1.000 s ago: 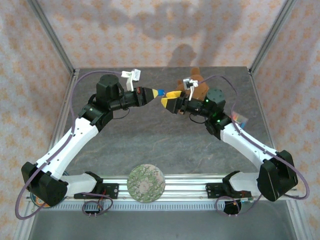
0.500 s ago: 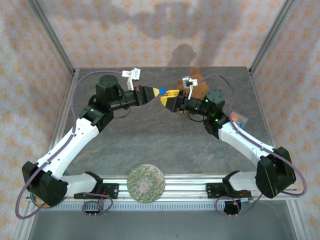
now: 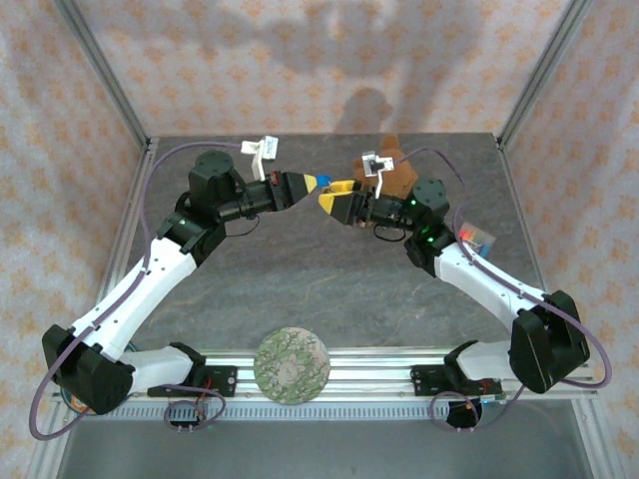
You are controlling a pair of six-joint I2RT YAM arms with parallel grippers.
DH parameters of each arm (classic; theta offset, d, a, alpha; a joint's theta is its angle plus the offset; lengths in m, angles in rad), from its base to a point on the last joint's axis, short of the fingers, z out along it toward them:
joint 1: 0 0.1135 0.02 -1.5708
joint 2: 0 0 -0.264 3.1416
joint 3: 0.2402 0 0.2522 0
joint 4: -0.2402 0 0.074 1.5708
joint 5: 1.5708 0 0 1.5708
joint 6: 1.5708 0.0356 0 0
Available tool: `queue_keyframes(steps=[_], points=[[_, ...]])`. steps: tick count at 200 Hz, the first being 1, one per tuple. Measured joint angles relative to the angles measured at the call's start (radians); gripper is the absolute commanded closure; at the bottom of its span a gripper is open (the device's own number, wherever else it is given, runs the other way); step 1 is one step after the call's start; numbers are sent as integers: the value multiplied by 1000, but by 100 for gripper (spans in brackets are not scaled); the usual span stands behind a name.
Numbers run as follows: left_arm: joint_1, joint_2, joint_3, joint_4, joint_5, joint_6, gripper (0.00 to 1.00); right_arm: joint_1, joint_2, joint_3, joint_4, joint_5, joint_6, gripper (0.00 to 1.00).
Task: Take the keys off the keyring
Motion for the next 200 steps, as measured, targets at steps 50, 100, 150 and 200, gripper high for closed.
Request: queue_keyframes(steps=[50, 100, 150, 200], points=[[0, -2, -21, 76, 0, -61, 100, 11, 19, 1, 81, 8, 40, 28], [0, -2, -35, 148, 0, -113, 100, 18, 72, 8, 139, 10, 80, 35], [28, -19, -63, 170, -9, -129, 100, 18, 78, 9, 179, 11, 113, 56], [53, -52, -98, 172, -34, -139, 100, 18, 78, 9, 205, 11, 133, 67]])
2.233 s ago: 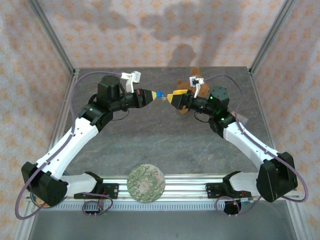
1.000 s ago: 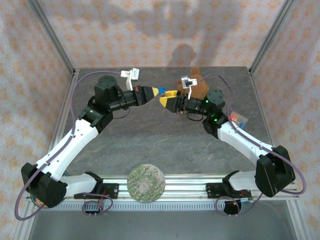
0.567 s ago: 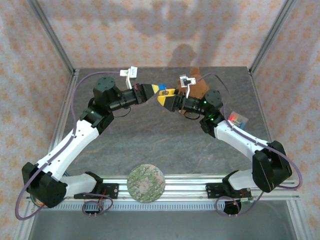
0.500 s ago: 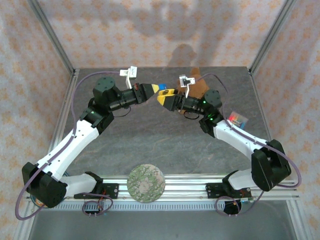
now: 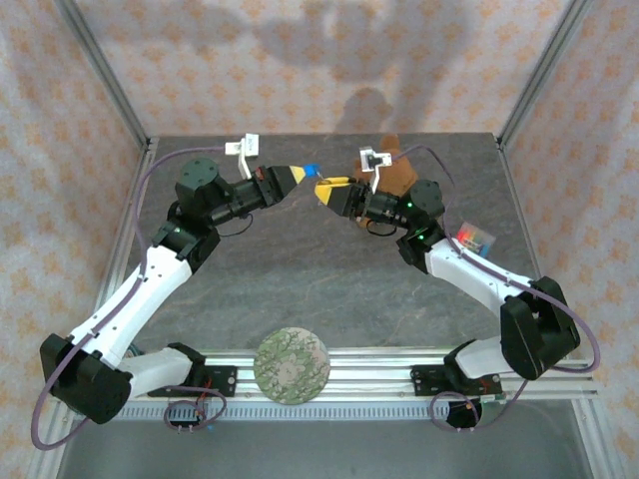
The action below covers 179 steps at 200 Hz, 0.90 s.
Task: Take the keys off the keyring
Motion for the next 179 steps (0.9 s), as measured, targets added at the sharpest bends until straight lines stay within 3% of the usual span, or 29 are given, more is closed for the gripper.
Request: queue_keyframes(steps=[74, 137, 179], points=[[8, -34, -12, 6, -11, 0, 100, 0, 1, 0, 19, 4, 33, 66], [8, -34, -12, 6, -11, -8, 100, 0, 13, 0, 8, 48, 32, 28], [8, -34, -12, 6, -7, -19, 100, 0, 12, -3, -24, 131, 9, 19]])
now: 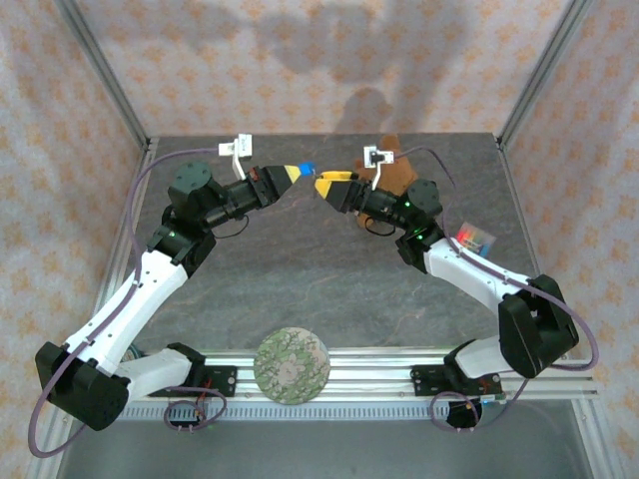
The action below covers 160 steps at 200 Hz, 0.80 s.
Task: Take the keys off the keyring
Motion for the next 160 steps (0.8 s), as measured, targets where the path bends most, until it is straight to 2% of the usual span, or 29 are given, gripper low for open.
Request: queue_keyframes(steps=[22, 85, 160], points=[[0, 0, 0, 8, 2, -8, 100, 0, 0, 0, -6, 26, -11, 15], [0, 2, -1, 61, 8, -49, 100, 2, 32, 29, 60, 34, 12, 15], [0, 5, -13, 113, 8, -86, 100, 20, 148, 93, 307, -28, 182, 17]])
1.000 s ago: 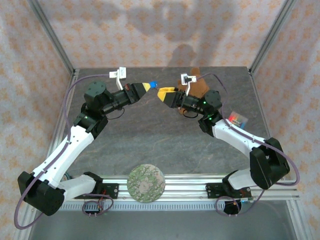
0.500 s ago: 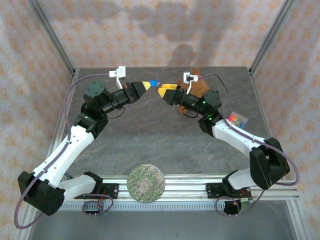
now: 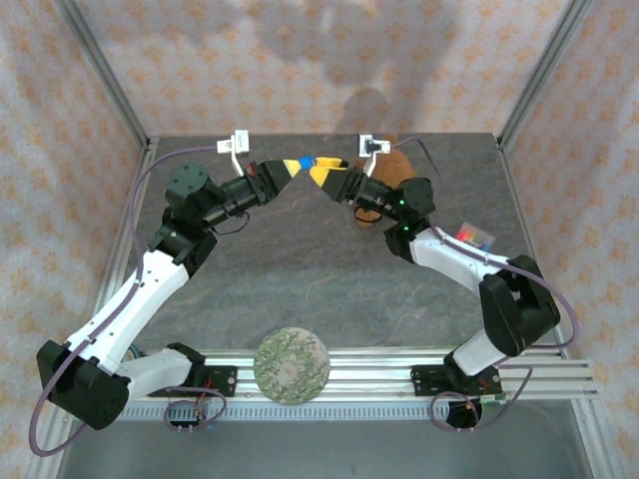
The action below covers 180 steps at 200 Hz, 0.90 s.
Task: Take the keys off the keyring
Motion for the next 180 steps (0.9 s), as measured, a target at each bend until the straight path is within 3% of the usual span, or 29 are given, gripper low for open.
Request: queue_keyframes(steps=[71, 180], points=[[0, 0, -18, 24, 0, -5, 100, 37, 51, 40, 121, -56, 104, 24], [44, -51, -47, 36, -39, -7, 100, 43, 54, 31, 134, -70, 123, 50]])
